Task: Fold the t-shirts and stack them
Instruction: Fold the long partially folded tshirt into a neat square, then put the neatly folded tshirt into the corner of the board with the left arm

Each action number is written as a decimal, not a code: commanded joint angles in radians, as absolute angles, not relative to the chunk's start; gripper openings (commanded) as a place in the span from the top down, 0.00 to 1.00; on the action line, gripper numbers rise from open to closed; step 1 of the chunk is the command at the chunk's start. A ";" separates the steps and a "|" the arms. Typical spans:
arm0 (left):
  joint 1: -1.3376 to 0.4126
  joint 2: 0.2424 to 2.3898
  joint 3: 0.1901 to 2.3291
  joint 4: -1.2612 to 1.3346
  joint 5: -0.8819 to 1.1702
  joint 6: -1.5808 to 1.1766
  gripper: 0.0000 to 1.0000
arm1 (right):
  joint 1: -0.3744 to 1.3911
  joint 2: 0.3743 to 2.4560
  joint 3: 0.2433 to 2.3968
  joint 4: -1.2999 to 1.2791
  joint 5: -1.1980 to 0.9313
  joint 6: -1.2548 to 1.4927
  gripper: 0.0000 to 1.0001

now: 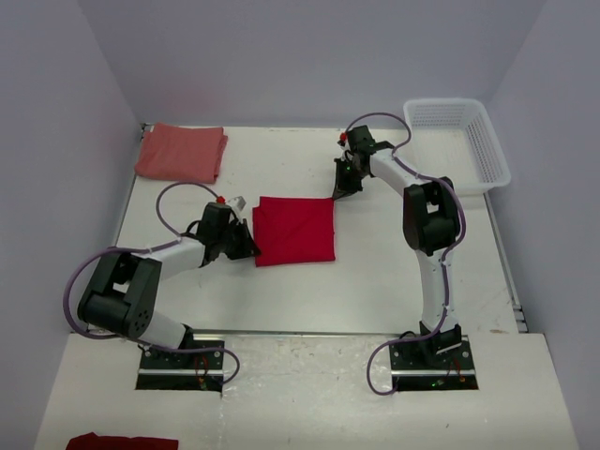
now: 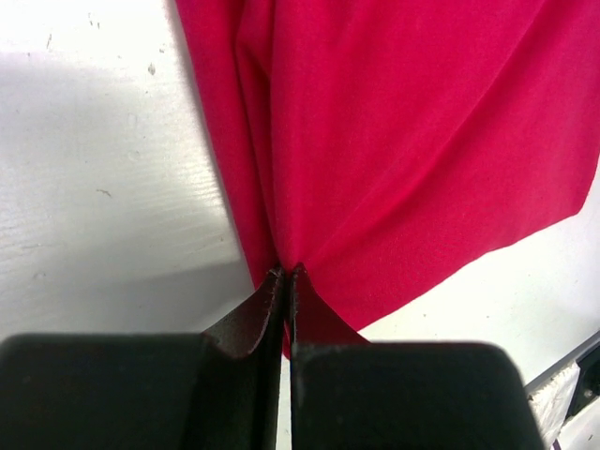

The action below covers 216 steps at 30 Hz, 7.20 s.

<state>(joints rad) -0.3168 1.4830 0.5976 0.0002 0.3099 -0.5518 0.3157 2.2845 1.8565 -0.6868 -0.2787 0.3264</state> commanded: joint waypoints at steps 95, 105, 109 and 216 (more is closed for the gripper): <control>-0.210 2.017 1.278 -0.178 0.232 -0.420 1.00 | 0.422 1.818 1.016 -0.330 -0.316 0.580 1.00; -0.210 1.941 1.310 -0.153 0.226 -0.428 0.91 | 0.437 1.758 0.991 -0.298 -0.305 0.520 1.00; -0.210 1.841 1.302 -0.166 0.146 -0.426 0.79 | 0.455 1.740 1.017 -0.304 -0.296 0.508 1.00; -0.173 1.977 0.831 0.224 0.606 -0.630 0.62 | 0.499 2.049 1.325 -0.407 -0.359 0.509 1.00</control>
<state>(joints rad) -0.1604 1.9099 0.8467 0.3107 0.6796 -0.6628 0.4931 2.0098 1.3136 -0.4026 -0.3775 0.5152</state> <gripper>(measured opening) 0.375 0.003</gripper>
